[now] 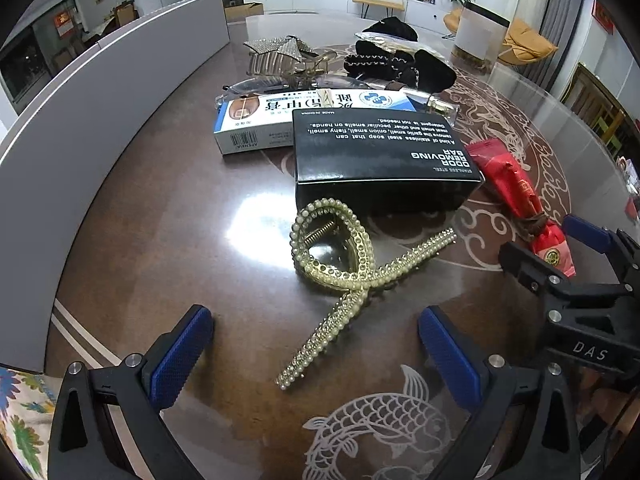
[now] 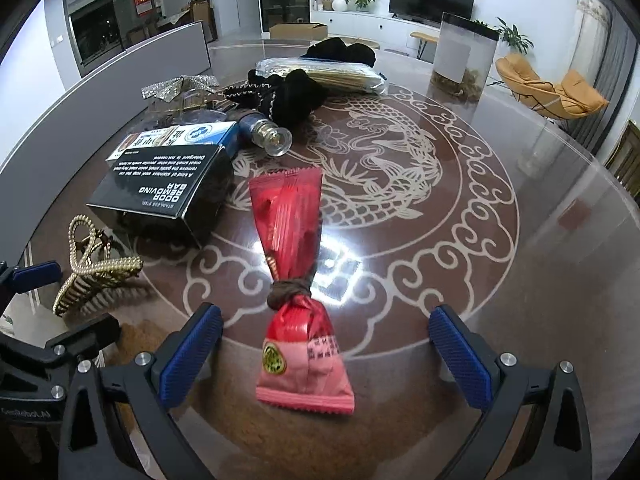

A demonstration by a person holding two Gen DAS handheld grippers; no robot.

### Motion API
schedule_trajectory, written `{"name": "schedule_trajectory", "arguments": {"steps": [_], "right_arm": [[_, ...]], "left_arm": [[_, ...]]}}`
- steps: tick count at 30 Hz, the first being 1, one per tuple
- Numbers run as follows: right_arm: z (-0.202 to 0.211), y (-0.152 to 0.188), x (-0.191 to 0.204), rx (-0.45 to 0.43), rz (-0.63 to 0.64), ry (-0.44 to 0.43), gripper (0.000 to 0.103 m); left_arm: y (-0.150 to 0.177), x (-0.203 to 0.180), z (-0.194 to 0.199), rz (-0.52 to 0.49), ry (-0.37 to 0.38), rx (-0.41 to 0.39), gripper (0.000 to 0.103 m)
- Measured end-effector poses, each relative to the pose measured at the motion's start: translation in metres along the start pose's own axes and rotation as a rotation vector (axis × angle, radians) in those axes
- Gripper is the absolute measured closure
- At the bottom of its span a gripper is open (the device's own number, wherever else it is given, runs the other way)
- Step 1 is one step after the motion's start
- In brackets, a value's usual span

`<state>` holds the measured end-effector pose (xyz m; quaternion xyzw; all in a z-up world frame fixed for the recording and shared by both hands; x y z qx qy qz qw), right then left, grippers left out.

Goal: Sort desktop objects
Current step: 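Approach the red candy packet with the right tool and the gold hair clip with the left tool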

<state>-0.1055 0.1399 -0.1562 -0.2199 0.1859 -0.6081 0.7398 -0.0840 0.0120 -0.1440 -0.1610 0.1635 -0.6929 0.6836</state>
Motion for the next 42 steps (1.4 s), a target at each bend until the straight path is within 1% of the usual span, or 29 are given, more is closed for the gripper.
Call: {"name": "schedule_trajectory", "arguments": {"steps": [4, 7, 10, 13, 16, 18, 22, 25, 37, 42], "right_arm": [[0.001, 0.000, 0.000, -0.034, 0.000, 0.000, 0.000], [0.002, 0.000, 0.001, -0.033, 0.000, 0.000, 0.000], [0.002, 0.000, 0.000, -0.033, -0.002, 0.001, 0.000], [0.002, -0.002, 0.001, -0.034, -0.007, 0.005, 0.000], [0.002, -0.002, 0.001, -0.034, -0.008, 0.005, 0.000], [0.002, -0.002, 0.001, -0.034, -0.007, 0.005, 0.000], [0.001, -0.002, 0.001, -0.034, -0.007, 0.006, 0.000], [0.002, -0.002, 0.001, -0.034, -0.007, 0.006, 0.000], [0.002, -0.001, 0.001, -0.034, -0.008, 0.006, 0.000], [0.002, -0.001, 0.001, -0.034, -0.008, 0.006, 0.000]], "left_arm": [[-0.001, -0.001, -0.001, 0.001, -0.001, -0.005, 0.000], [0.000, -0.001, -0.001, -0.001, 0.000, -0.004, 0.000], [-0.001, -0.001, -0.001, -0.028, 0.013, 0.013, 0.000], [-0.006, -0.003, -0.005, -0.107, 0.050, 0.048, 0.000], [-0.011, -0.008, -0.008, -0.222, 0.100, 0.069, 0.000], [-0.014, -0.011, -0.009, -0.289, 0.131, 0.063, 0.000], [-0.019, -0.017, -0.012, -0.351, 0.165, 0.042, 0.000], [-0.021, -0.018, -0.013, -0.359, 0.170, 0.031, 0.000], [-0.024, -0.022, -0.017, -0.332, 0.160, 0.014, 0.000], [-0.024, -0.020, -0.015, -0.318, 0.157, -0.011, 0.000]]}}
Point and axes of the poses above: each gripper's, at about its wrist camera, not at the fingertips, and z roughly against the way its jaws point, x to its left, y to its underside, the point moved 8 cm from there along -z, roughly the way its jaws point
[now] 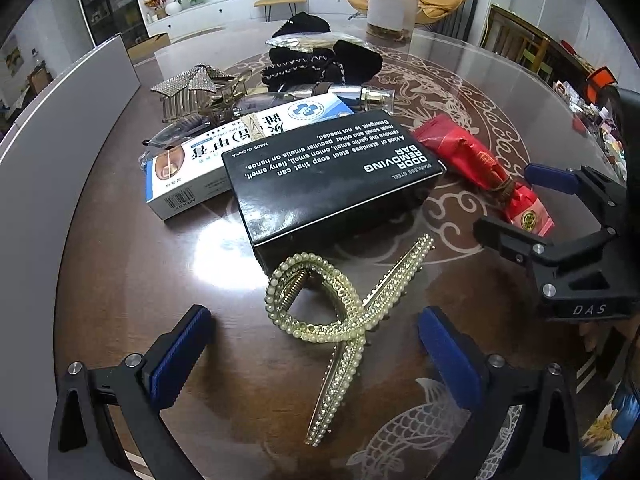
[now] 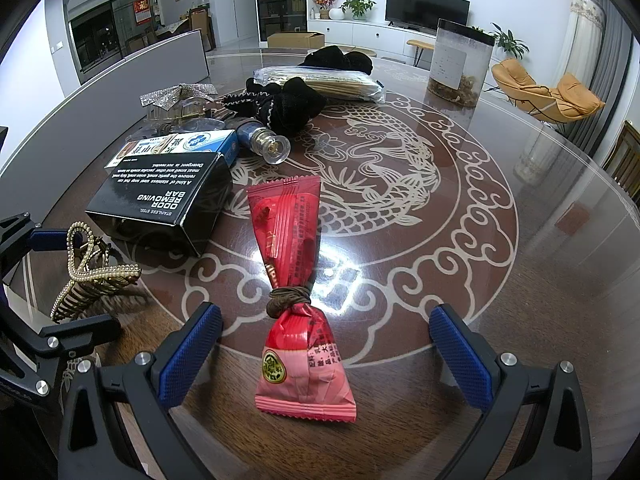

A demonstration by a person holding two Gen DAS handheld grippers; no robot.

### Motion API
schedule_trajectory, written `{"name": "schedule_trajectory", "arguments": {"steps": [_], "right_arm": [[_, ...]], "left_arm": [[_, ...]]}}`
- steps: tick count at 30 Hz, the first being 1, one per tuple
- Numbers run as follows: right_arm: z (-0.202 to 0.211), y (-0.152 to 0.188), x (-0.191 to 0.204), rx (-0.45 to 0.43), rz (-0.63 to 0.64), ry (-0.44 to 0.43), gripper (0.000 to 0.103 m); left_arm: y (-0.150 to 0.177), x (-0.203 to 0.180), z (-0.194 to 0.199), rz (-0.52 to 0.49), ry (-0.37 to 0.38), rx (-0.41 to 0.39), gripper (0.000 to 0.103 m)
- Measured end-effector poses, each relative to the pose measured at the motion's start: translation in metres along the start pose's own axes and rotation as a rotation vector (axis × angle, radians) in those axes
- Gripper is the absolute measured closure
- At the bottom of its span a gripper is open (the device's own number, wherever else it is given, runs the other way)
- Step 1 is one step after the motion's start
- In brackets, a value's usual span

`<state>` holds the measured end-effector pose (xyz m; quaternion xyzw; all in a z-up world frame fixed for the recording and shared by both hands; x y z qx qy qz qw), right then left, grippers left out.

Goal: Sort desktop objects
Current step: 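Approach the red candy packet with the right tool and the gold hair clip with the left tool, then close the right tool on the red candy packet while the left tool grasps the gold hair clip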

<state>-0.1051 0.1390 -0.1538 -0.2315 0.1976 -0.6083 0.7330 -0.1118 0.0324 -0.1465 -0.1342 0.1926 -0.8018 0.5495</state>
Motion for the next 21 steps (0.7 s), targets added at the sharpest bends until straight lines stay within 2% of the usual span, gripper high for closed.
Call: {"name": "schedule_trajectory", "arguments": {"steps": [7, 17, 21], "right_arm": [[0.0000, -0.0009, 0.0003, 0.000, 0.000, 0.000, 0.000], [-0.0002, -0.0002, 0.0001, 0.000, 0.000, 0.000, 0.000], [-0.0002, -0.0002, 0.0001, 0.000, 0.000, 0.000, 0.000]], "left_arm": [[-0.0014, -0.0029, -0.0004, 0.018, -0.011, -0.051, 0.000], [-0.0097, -0.0009, -0.0054, -0.051, 0.026, 0.084, 0.000], [-0.0073, 0.0008, -0.0032, -0.042, 0.021, 0.056, 0.000]]}}
Point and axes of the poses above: each gripper's, at about its wrist camera, not at the fingertips, and z roughly against the way its jaws point, x to its left, y to its underside, the point moved 8 cm from there along -z, roughly the way its jaws point
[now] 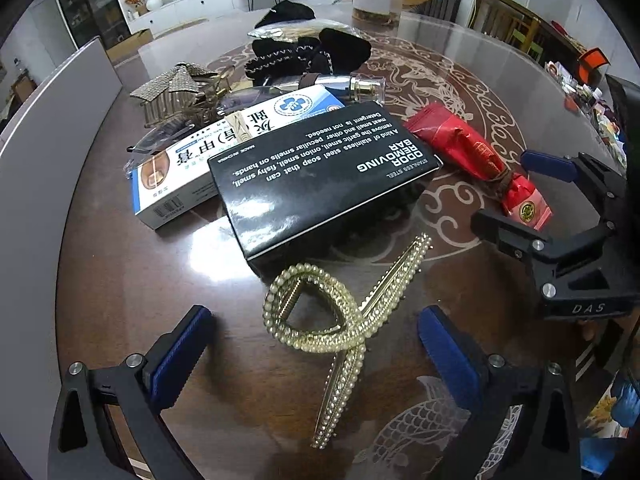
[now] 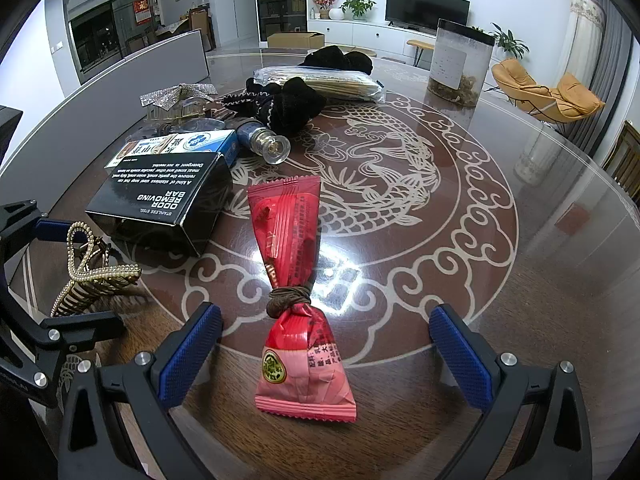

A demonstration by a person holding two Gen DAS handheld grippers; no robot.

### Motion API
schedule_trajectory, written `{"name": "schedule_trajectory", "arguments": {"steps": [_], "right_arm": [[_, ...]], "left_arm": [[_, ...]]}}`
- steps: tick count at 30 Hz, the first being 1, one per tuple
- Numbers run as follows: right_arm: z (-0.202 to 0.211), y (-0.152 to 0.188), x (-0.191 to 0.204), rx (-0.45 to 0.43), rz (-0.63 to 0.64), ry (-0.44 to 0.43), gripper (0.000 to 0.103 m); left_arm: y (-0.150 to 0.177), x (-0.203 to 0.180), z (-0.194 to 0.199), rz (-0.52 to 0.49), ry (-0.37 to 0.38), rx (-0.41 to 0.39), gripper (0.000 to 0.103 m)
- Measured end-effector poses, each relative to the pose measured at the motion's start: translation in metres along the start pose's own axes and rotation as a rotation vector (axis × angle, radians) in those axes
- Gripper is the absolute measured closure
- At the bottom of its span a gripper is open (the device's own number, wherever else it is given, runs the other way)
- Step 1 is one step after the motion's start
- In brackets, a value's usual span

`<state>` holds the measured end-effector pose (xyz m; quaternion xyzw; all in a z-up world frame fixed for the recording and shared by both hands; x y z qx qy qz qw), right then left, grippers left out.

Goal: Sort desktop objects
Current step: 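Close the right tool on the red candy packet while the left tool grasps the gold hair clip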

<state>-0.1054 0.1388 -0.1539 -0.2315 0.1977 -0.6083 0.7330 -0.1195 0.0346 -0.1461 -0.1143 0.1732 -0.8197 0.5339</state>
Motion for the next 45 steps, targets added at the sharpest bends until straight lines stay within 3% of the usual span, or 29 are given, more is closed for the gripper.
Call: {"name": "schedule_trajectory", "arguments": {"steps": [2, 7, 9, 12, 15, 19, 22, 27, 30, 31, 32, 34, 36, 45], "right_arm": [[0.000, 0.000, 0.000, 0.000, 0.000, 0.000, 0.000], [0.000, -0.001, 0.000, 0.000, 0.000, 0.000, 0.000], [0.000, 0.000, 0.000, 0.000, 0.000, 0.000, 0.000], [0.000, -0.001, 0.000, 0.000, 0.000, 0.000, 0.000], [0.000, 0.000, 0.000, 0.000, 0.000, 0.000, 0.000], [0.000, 0.000, 0.000, 0.000, 0.000, 0.000, 0.000], [-0.001, -0.002, 0.004, 0.010, 0.032, -0.023, 0.000], [-0.010, -0.015, 0.018, 0.106, 0.167, -0.124, 0.002], [-0.015, -0.027, 0.022, 0.142, 0.201, -0.155, 0.017], [-0.016, -0.030, 0.024, 0.151, 0.217, -0.163, 0.024], [-0.016, -0.032, 0.027, 0.160, 0.236, -0.171, 0.029], [-0.013, -0.034, 0.032, 0.169, 0.282, -0.169, 0.058], [-0.010, -0.035, 0.031, 0.175, 0.279, -0.176, 0.080], [0.026, -0.029, 0.020, 0.149, 0.167, -0.226, 0.081]], "left_arm": [[0.001, 0.002, 0.003, 0.019, -0.008, -0.028, 0.007], [0.008, 0.019, 0.017, 0.126, -0.045, -0.072, 0.045], [0.018, 0.028, 0.022, 0.188, -0.068, -0.074, 0.050], [0.037, 0.043, 0.033, 0.275, -0.069, -0.073, 0.051], [0.039, 0.042, 0.033, 0.282, -0.003, -0.070, 0.049], [0.044, 0.040, 0.028, 0.203, -0.013, -0.044, 0.030], [0.041, 0.038, 0.024, 0.120, -0.030, -0.034, 0.028], [0.022, 0.034, 0.015, 0.032, -0.028, -0.049, 0.027], [0.009, 0.031, 0.009, 0.018, -0.020, -0.066, 0.030], [0.008, 0.031, 0.010, 0.018, -0.014, -0.074, 0.041], [0.007, 0.030, 0.013, 0.023, -0.012, -0.093, 0.045], [0.008, 0.032, 0.016, 0.040, -0.021, -0.105, 0.049], [0.011, 0.033, 0.023, 0.063, -0.021, -0.125, 0.049], [0.028, 0.036, 0.066, 0.148, 0.006, -0.208, 0.049]]}}
Point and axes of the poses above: each gripper's, at about its wrist camera, not at the fingertips, and z roughly against the way its jaws point, x to its left, y to its underside, the point moved 8 cm from there along -z, roughly the way its jaws point
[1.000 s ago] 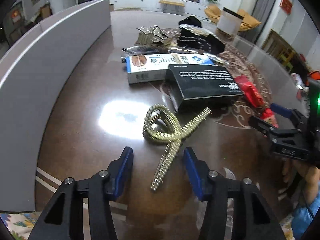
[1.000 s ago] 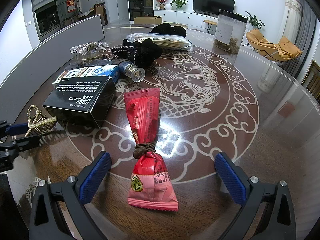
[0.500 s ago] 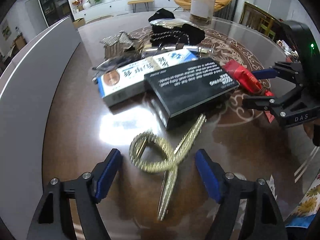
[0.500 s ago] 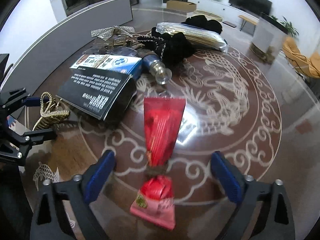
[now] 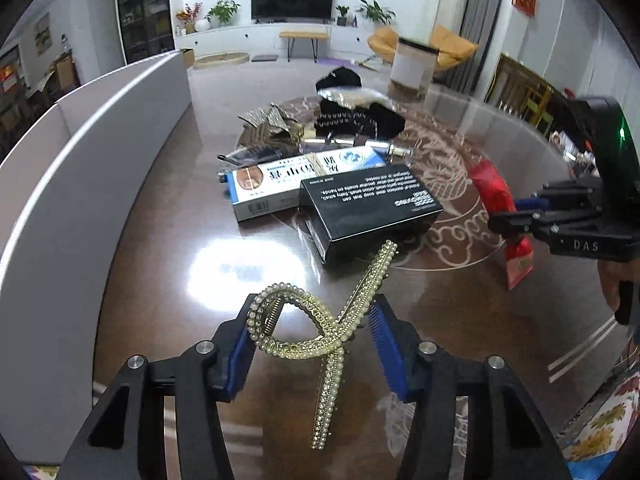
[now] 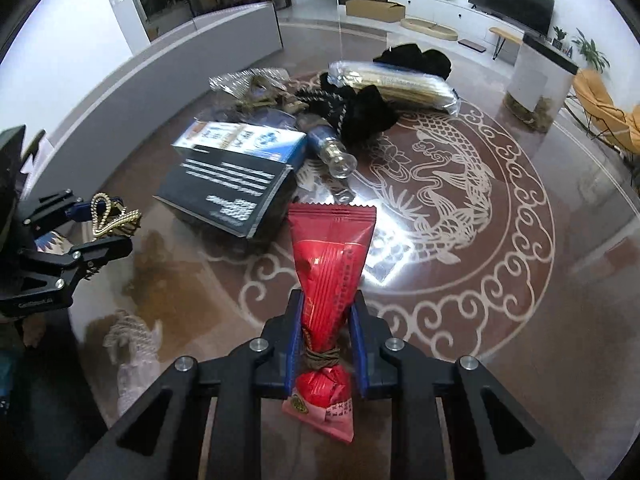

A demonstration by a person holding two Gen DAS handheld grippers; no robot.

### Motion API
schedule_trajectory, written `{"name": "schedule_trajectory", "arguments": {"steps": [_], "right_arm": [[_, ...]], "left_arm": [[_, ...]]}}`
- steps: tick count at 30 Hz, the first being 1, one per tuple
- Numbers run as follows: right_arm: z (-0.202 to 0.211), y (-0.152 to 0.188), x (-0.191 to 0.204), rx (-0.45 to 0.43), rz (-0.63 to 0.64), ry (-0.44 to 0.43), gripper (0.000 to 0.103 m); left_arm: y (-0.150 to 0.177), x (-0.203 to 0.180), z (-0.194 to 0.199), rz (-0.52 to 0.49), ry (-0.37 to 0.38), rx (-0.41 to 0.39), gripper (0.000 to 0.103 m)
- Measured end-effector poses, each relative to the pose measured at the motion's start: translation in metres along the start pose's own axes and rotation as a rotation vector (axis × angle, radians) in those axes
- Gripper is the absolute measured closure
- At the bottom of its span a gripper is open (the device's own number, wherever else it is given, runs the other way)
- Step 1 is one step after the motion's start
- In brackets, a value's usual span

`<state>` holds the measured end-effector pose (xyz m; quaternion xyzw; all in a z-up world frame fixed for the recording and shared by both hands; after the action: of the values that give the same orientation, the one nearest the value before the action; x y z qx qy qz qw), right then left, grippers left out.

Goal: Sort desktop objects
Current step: 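Close the right tool on the red candy packet while the left tool grasps the gold hair clip, then carry both items over the white bin and open both tools to drop them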

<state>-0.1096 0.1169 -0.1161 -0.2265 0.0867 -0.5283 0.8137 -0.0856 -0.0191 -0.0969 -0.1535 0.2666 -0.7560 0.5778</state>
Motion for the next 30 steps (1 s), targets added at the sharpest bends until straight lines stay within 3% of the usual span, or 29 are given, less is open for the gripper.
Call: {"name": "schedule_trajectory", "arguments": {"steps": [12, 19, 24, 30], "right_arm": [[0.034, 0.006, 0.016, -0.026, -0.011, -0.030, 0.081], [0.046, -0.011, 0.035, -0.037, 0.024, -0.049, 0.081], [0.061, -0.051, 0.068, -0.078, 0.083, -0.089, 0.081], [0.068, -0.131, 0.147, -0.140, 0.183, -0.201, 0.081]], "left_arm": [[0.005, 0.006, 0.042, 0.060, -0.044, -0.082, 0.049], [-0.011, 0.034, 0.079, 0.127, -0.063, -0.124, 0.049], [-0.031, 0.085, 0.113, 0.190, -0.109, -0.155, 0.049], [-0.044, 0.177, 0.140, 0.297, -0.232, -0.161, 0.049]]}}
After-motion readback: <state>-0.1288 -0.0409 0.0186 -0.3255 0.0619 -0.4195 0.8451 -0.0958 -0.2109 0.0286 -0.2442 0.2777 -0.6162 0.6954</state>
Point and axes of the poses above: each gripper's, at about its wrist camera, not at the fingertips, and z roughly against the way its jaws point, x to its left, y to its underside, the point moved 8 cm from there along -z, roughly the way its jaws point
